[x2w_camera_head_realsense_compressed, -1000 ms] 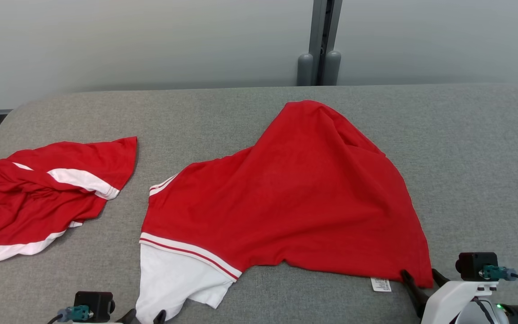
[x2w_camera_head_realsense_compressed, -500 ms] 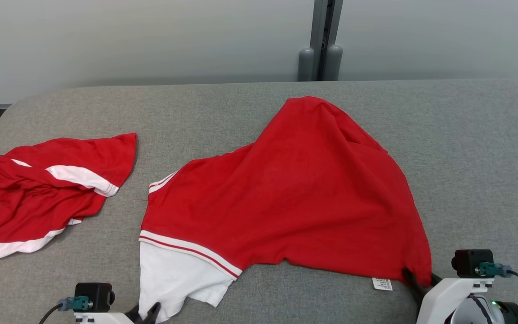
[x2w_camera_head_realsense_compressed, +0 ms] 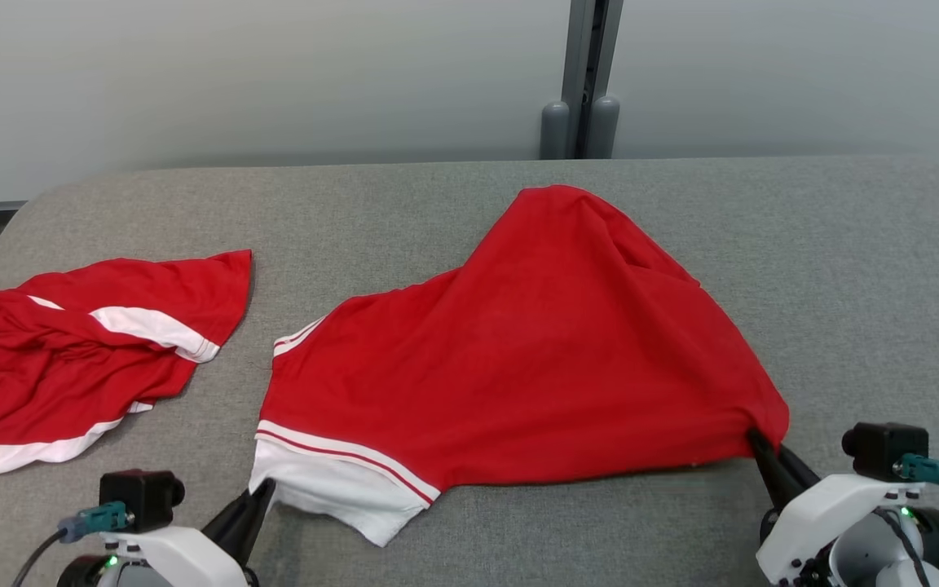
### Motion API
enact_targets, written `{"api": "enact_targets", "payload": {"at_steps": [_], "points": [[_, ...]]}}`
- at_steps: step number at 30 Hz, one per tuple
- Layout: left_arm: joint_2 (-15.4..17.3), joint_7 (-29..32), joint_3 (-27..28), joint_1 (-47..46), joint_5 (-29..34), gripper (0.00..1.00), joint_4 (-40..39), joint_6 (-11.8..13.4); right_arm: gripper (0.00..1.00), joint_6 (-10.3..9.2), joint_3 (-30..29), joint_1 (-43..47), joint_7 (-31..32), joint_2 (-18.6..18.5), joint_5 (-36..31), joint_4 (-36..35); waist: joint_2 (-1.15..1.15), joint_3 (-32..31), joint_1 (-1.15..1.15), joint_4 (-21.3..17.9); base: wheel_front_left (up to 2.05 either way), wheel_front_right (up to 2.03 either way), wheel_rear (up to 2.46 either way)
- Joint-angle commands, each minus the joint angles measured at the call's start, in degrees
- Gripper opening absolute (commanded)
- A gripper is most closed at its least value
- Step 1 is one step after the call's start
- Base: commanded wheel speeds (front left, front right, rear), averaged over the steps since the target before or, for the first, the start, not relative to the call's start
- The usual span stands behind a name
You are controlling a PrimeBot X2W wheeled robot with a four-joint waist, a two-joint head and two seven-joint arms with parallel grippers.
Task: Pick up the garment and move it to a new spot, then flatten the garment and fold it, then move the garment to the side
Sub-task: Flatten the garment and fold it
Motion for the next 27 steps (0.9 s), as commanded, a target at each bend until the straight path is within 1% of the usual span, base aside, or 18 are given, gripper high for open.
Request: {"api": "enact_targets", "payload": {"at_steps": [1,4,6,10,11,18,19,23,25,27], "points": [[0.33,0.00,0.33,-0.40,-0.53,0.00,-1.72,-0.09,0.00,0.01,0.06,-0.41,-0.90,-0.51,0.66,-1.26,0.00,-0.02,0.00,-0.03,0.00,0.00,0.00],[1.71,0.65,0.74,-2.87,-0.64,0.00,-4.92,-0.13,0.00,0.01,1.10,-2.32,-1.84,-0.82,2.25,-3.91,0.00,0.57,0.00,-0.26,0.00,0.00,0.00],[2.75,1.04,0.87,-5.67,-0.01,0.00,-6.32,-0.15,0.00,0.01,1.81,-4.46,-2.26,-1.86,2.93,-4.97,0.00,1.55,0.00,-0.51,0.00,0.00,0.00],[5.60,1.87,0.81,-14.17,-0.07,0.00,-6.42,-0.26,0.00,0.01,2.96,-12.22,-3.66,-3.01,5.64,-5.86,0.00,5.11,0.00,-1.15,0.00,0.00,0.00],[7.51,1.90,-0.15,-19.75,0.20,0.00,-5.14,-0.32,0.00,0.01,3.31,-17.07,-4.69,-3.80,6.69,-5.17,0.00,7.64,0.00,-1.33,0.00,0.00,0.00],[14.46,-0.21,-8.66,-41.35,-2.20,0.00,2.28,-0.21,0.00,0.01,5.15,-35.64,-8.56,-6.32,9.42,0.49,0.00,15.80,0.00,-1.31,0.00,0.00,0.00],[14.46,-0.21,-8.66,-41.35,-2.20,0.00,2.28,-0.21,0.00,0.01,5.15,-35.64,-8.56,-6.32,9.42,0.49,0.00,15.80,0.00,-1.31,0.00,0.00,0.00],[17.19,-3.10,-12.96,-53.51,-4.65,0.00,7.17,-0.21,0.00,0.01,7.11,-46.41,-10.18,-6.76,10.95,4.81,0.00,19.66,0.00,-1.49,0.00,0.00,0.00],[18.60,-5.83,-14.10,-60.53,-5.03,0.00,9.85,-0.18,0.00,0.01,8.81,-52.41,-10.44,-7.44,11.44,6.85,0.00,21.75,0.00,-1.68,0.00,0.00,0.00],[19.33,-7.81,-16.31,-66.10,-5.08,0.00,12.67,-0.20,0.00,0.01,10.10,-57.86,-11.28,-7.86,12.79,8.88,0.00,23.48,0.00,-1.78,0.00,0.00,0.00]]}}
